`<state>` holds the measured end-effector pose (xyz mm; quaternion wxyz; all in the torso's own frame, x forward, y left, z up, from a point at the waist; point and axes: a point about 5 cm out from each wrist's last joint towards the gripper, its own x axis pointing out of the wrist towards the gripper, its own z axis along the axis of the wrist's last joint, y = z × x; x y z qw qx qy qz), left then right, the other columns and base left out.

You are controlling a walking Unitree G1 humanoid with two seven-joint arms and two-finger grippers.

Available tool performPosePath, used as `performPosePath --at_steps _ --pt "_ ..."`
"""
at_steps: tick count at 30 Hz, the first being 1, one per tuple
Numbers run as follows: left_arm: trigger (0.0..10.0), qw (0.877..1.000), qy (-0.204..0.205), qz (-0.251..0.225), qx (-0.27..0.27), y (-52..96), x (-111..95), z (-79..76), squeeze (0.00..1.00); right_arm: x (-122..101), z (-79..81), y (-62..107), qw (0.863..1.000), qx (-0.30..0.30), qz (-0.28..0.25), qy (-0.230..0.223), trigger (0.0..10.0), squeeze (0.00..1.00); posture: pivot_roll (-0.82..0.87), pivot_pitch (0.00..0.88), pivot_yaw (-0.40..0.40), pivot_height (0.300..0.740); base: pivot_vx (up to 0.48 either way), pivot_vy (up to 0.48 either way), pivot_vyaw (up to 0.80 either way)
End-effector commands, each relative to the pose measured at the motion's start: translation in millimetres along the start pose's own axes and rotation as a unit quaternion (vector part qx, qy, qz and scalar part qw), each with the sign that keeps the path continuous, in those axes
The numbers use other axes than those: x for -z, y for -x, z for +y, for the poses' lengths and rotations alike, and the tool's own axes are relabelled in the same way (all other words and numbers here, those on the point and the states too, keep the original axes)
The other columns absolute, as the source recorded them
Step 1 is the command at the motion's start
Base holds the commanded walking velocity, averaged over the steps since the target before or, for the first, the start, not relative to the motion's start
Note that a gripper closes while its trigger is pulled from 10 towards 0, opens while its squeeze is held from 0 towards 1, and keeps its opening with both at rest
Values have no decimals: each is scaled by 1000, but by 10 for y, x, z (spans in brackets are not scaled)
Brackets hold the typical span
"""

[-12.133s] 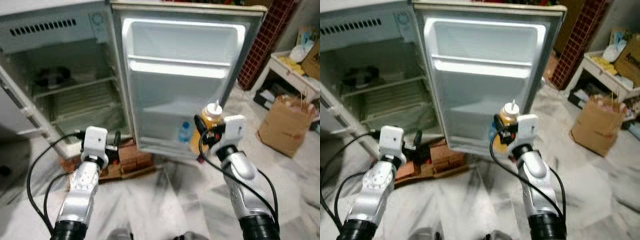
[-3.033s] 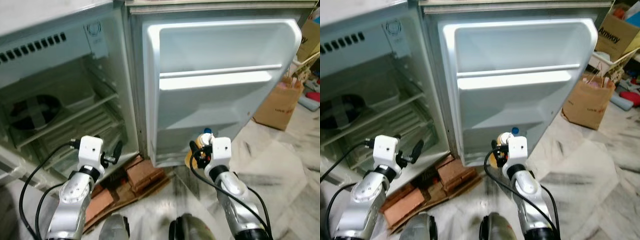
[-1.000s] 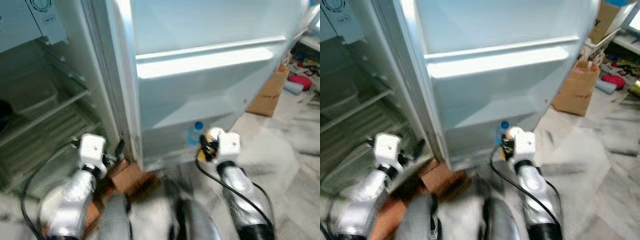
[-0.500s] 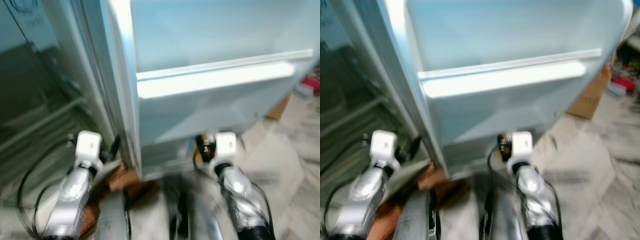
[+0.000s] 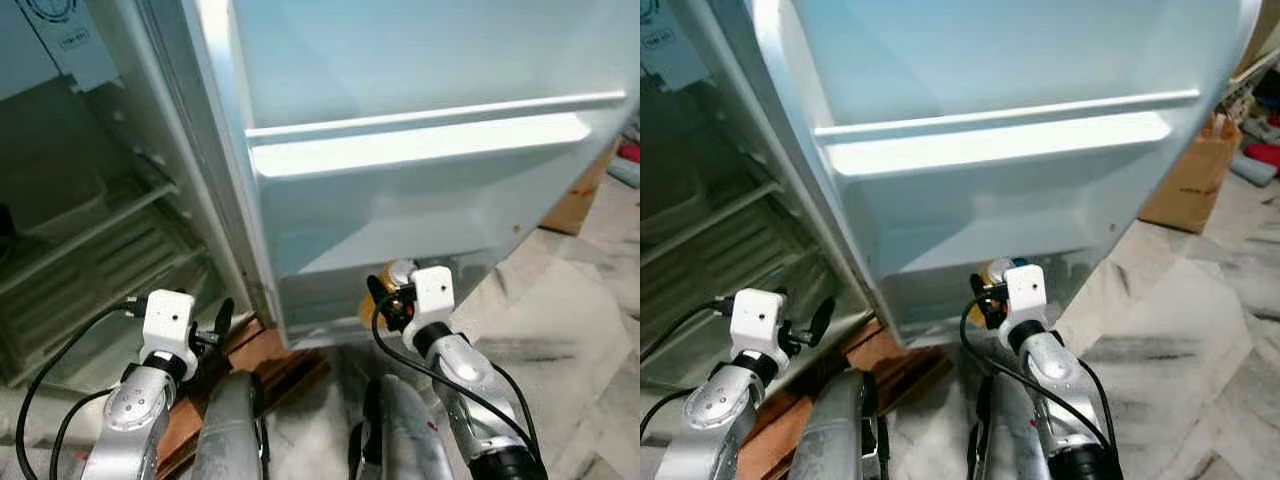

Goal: Restocking fridge

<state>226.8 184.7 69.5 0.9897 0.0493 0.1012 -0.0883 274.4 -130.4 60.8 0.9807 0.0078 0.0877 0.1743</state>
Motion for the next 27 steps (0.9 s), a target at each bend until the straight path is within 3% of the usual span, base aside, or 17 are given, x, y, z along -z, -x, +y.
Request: performPosePath --at_steps 1,9,16,17,20,27 --pt "10000 1000 1 5 -1 30 -8 37 0 -51 20 -36 1000 -10 -8 2 10000 0 117 225 0 598 0 0 0" --pt "10000 1000 3 -1 -18 54 -90 92 0 -135 98 -141 998 -39 -25 29 10000 0 137 250 -11 549 0 0 0" --pt "10000 998 10 2 -59 154 -107 211 0 -280 95 -223 996 -38 -59 56 10000 0 156 282 -6 549 0 0 0" --pt "10000 997 16 8 -75 202 -97 274 0 -321 68 -253 993 -30 -68 88 10000 0 160 296 1 549 0 0 0" --pt "10000 996 26 19 -79 242 -85 304 0 -373 19 -299 990 -14 -79 116 10000 0 168 314 8 549 0 0 0" --pt "10000 996 26 19 -79 242 -85 304 0 -373 19 -299 990 -14 -79 116 10000 0 168 314 8 549 0 0 0"
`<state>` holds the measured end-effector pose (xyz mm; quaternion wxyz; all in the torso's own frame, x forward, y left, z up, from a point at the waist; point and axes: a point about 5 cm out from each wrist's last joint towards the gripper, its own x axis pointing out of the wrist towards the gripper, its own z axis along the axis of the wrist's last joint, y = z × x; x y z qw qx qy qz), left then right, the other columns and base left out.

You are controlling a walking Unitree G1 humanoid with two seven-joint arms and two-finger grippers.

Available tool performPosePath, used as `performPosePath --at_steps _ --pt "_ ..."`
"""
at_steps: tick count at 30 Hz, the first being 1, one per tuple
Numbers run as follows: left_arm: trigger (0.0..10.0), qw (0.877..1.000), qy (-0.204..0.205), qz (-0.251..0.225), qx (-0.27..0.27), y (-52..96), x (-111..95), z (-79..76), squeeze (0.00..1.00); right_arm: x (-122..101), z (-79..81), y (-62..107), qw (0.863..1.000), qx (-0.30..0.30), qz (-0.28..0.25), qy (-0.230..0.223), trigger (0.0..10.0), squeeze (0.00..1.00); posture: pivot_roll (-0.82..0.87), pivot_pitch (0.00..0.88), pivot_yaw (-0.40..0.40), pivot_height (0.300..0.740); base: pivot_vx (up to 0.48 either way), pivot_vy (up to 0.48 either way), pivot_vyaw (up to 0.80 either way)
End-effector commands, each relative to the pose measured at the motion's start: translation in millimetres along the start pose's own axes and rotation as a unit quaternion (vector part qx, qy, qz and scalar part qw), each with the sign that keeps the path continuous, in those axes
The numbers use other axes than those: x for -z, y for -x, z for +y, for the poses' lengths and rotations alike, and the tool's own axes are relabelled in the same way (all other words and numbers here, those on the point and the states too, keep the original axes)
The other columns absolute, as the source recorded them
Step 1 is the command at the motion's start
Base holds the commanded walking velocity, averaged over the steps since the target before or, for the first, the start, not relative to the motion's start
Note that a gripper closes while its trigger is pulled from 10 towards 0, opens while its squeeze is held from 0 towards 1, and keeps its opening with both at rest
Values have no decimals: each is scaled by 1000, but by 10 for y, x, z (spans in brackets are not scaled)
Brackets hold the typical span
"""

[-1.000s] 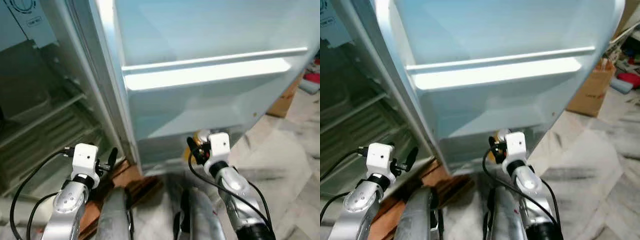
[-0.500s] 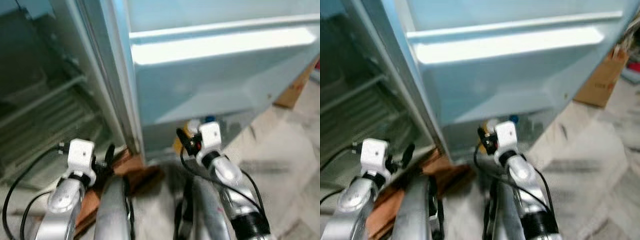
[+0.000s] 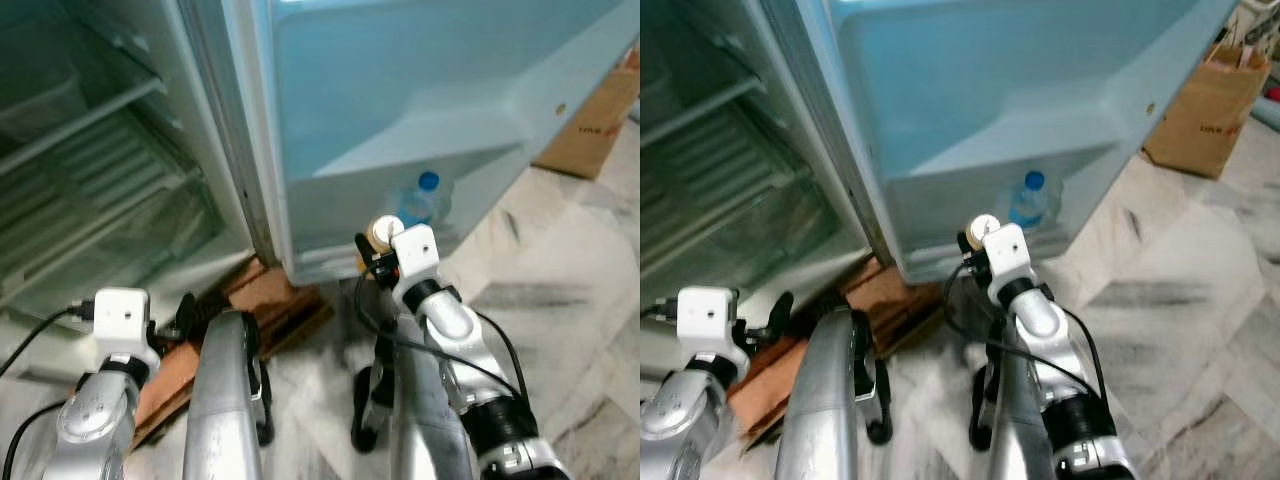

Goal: Restocking fridge

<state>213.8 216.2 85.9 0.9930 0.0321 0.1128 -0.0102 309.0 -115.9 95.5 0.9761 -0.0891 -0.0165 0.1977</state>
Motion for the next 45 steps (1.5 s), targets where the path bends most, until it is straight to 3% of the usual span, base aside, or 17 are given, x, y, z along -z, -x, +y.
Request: performPosePath --at_steps 1,23,24,25,27,30,35,37,42,44,45 --pt "10000 1000 -1 5 -4 30 15 11 0 31 -7 17 1000 2 6 1 10000 0 168 314 8 549 0 0 0" --pt "10000 1000 4 9 -4 40 10 15 0 19 -36 -11 1000 11 -5 15 10000 0 168 314 8 549 0 0 0" --pt "10000 1000 6 9 2 52 -19 6 0 -341 -205 -103 991 56 -80 91 10000 0 208 329 17 549 0 0 0" --pt "10000 1000 8 9 6 59 -40 -1 0 -621 -295 -118 976 88 -140 139 10000 0 208 328 17 549 0 0 0" --pt "10000 1000 8 7 12 61 -60 -10 0 -901 -328 -31 957 113 -201 178 10000 0 204 326 16 549 0 0 0" --pt "10000 1000 8 6 15 45 -58 -14 0 -837 -184 172 962 95 -195 168 10000 0 193 319 16 549 0 0 0" --pt "10000 1000 7 7 19 20 -49 -29 0 -669 -83 302 972 86 -163 148 10000 0 179 312 19 549 0 0 0" --pt "10000 1000 7 10 26 -1 -49 -65 0 -469 -22 392 978 90 -132 134 10000 0 172 307 23 549 0 0 0" --pt "10000 999 7 7 33 -41 -73 -91 0 -318 108 395 988 53 -108 95 10000 0 168 303 29 549 0 0 0" --pt "10000 999 6 6 35 -51 -79 -98 0 -306 149 365 989 33 -108 100 10000 0 168 303 32 549 0 0 0" --pt "10000 999 4 5 37 -59 -88 -100 0 -310 164 281 985 16 -116 124 10000 0 171 306 35 549 0 0 0"
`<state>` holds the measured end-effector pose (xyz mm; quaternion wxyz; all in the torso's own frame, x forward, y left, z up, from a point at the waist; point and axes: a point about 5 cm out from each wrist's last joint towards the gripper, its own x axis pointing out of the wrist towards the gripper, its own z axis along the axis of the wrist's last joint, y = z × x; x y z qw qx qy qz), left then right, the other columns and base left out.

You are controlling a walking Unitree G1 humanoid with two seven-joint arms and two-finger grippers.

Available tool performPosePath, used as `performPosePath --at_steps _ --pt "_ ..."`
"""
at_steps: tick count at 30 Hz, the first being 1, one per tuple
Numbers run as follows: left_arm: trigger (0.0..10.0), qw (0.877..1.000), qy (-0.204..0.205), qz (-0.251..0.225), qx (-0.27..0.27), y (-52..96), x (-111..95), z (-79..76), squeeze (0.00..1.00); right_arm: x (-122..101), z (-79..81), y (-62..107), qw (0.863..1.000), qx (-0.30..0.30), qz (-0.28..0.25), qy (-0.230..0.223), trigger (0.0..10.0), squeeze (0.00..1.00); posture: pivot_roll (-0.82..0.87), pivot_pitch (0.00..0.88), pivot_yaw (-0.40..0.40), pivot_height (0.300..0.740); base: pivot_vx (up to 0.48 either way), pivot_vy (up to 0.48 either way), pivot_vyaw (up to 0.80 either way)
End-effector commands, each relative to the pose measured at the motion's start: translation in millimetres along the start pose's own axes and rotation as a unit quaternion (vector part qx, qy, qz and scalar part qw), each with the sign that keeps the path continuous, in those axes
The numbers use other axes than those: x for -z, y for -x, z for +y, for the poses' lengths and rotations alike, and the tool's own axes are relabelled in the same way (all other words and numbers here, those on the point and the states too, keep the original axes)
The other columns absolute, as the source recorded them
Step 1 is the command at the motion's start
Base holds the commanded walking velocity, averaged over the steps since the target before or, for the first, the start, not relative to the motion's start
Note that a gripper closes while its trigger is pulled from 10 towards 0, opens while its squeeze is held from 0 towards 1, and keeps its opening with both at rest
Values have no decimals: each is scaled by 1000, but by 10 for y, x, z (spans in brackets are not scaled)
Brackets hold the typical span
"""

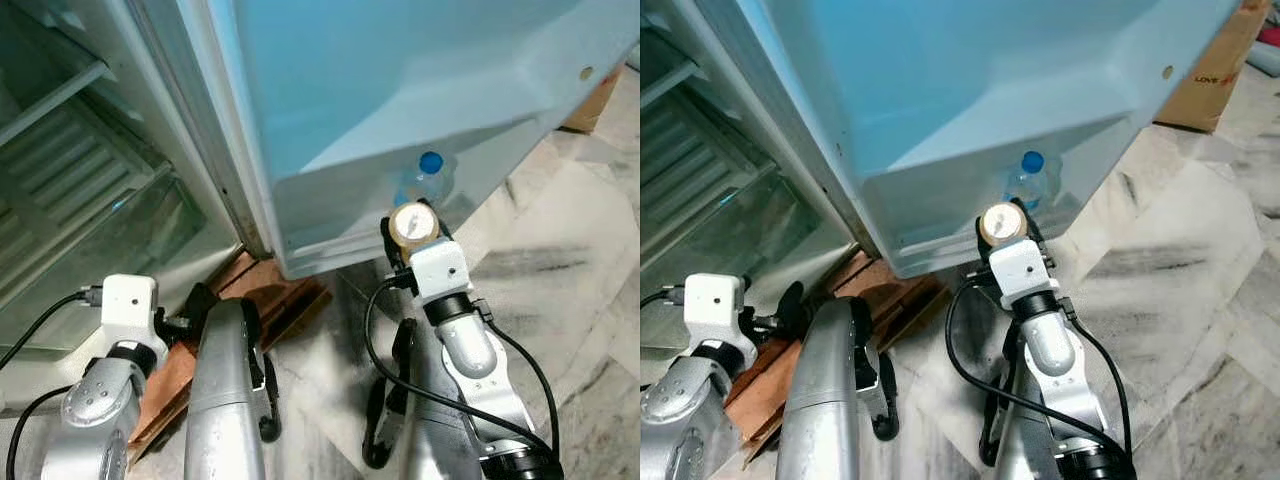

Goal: Restocking fridge

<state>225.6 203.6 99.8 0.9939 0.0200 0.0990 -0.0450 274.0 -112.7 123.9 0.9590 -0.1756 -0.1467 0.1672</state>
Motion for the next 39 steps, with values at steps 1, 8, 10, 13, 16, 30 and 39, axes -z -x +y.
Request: performPosePath --at_steps 1,8,10,13,16,30,39 --pt "10000 1000 -3 20 1 27 78 15 0 -2 57 -74 999 -27 -16 18 10000 0 173 306 36 549 0 0 0" --pt "10000 1000 -14 15 -3 63 44 38 0 -108 -2 -480 988 -43 -82 121 10000 0 208 328 36 549 0 0 0" --pt "10000 1000 -15 14 -6 82 38 46 0 -136 -8 -532 985 -46 -94 139 10000 0 216 335 33 549 0 0 0" --pt "10000 1000 -17 16 -14 141 39 71 0 -77 23 -594 976 -70 -103 179 10000 0 234 350 30 549 0 0 0" --pt "10000 1000 -18 18 -14 167 39 79 0 21 28 -614 977 -79 -81 182 10000 0 241 359 31 549 0 0 0" --pt "10000 999 -27 39 -6 295 76 92 0 663 -205 -549 985 -11 160 55 10000 0 269 400 48 549 0 0 0" --pt "10000 998 -31 48 -1 339 84 85 0 833 -449 -446 969 66 239 17 10000 0 267 410 54 549 0 0 0"
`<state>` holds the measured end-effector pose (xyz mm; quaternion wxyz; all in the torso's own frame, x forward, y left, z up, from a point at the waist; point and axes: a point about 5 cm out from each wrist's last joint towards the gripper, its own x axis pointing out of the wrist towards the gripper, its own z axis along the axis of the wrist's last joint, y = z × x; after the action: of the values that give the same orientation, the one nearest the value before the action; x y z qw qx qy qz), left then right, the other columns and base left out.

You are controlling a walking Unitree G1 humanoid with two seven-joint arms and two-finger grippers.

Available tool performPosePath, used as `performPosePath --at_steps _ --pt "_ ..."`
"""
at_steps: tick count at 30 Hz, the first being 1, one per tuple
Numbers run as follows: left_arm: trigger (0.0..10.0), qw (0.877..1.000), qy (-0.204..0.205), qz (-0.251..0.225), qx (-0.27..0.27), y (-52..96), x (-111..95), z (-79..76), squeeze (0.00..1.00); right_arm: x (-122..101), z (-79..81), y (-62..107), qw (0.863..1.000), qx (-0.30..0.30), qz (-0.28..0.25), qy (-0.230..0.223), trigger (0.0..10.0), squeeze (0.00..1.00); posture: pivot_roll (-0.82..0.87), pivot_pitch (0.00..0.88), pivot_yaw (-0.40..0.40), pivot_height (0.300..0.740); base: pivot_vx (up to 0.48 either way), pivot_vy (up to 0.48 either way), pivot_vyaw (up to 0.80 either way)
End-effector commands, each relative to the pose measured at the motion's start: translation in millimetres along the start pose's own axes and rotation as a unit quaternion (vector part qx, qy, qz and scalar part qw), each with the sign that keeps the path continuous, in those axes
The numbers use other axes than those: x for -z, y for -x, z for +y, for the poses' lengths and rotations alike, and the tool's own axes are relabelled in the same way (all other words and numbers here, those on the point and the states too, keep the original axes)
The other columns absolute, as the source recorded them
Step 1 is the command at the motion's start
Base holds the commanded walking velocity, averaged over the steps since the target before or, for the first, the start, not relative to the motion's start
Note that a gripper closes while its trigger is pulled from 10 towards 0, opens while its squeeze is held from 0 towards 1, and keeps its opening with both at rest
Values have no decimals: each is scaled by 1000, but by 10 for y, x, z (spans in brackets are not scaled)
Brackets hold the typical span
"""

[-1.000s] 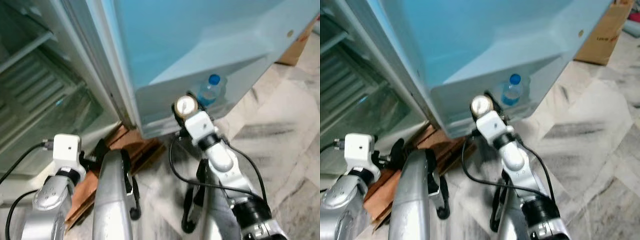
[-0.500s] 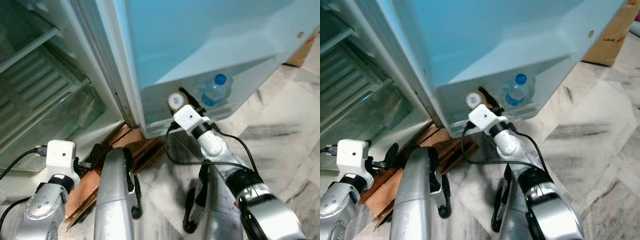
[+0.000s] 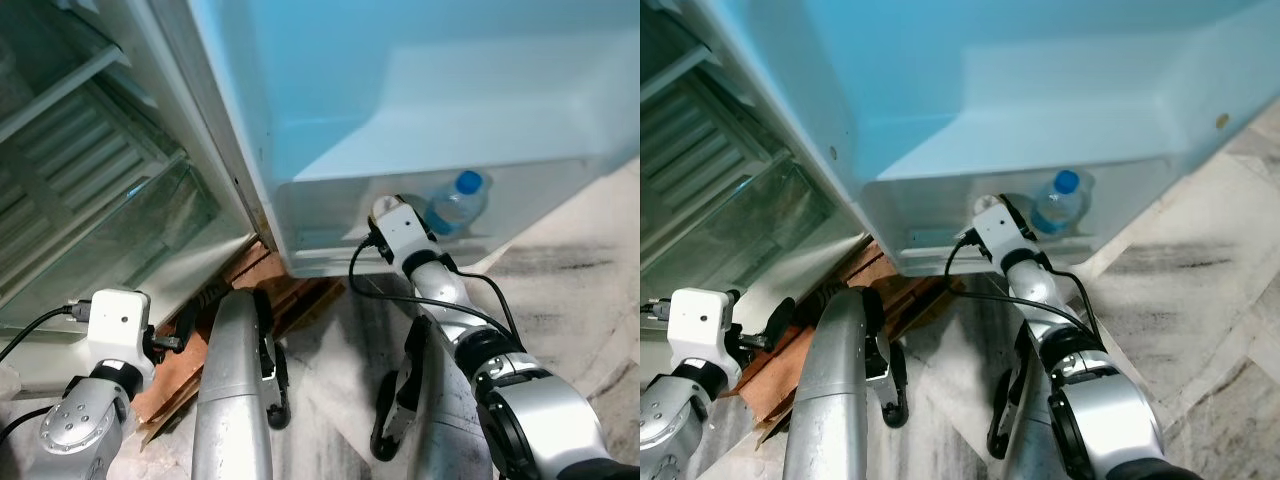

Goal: Restocking fridge

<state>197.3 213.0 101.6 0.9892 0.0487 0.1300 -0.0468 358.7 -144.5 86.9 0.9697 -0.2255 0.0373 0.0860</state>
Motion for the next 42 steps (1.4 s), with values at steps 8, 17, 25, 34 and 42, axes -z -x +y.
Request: performPosePath --at_steps 8,17,25,34,42 --pt "10000 1000 -8 21 8 5 49 3 0 207 -287 85 995 73 40 -57 10000 1000 257 392 57 549 0 0 0" --pt "10000 1000 -15 19 11 -76 62 0 0 65 -384 58 995 83 -8 -62 10000 1000 245 362 59 549 0 0 0" --pt "10000 1000 -21 13 11 -222 68 -10 0 -167 -412 -12 992 66 -59 -87 10000 1000 198 291 71 549 0 0 0" --pt "10000 1000 -12 4 27 -361 81 -110 0 -272 -298 24 987 15 -92 -128 10000 1000 144 237 64 549 0 0 0" --pt "10000 1000 4 2 23 -414 163 -167 0 -116 -127 335 983 -10 -105 -152 10000 1000 110 182 37 549 0 0 0"
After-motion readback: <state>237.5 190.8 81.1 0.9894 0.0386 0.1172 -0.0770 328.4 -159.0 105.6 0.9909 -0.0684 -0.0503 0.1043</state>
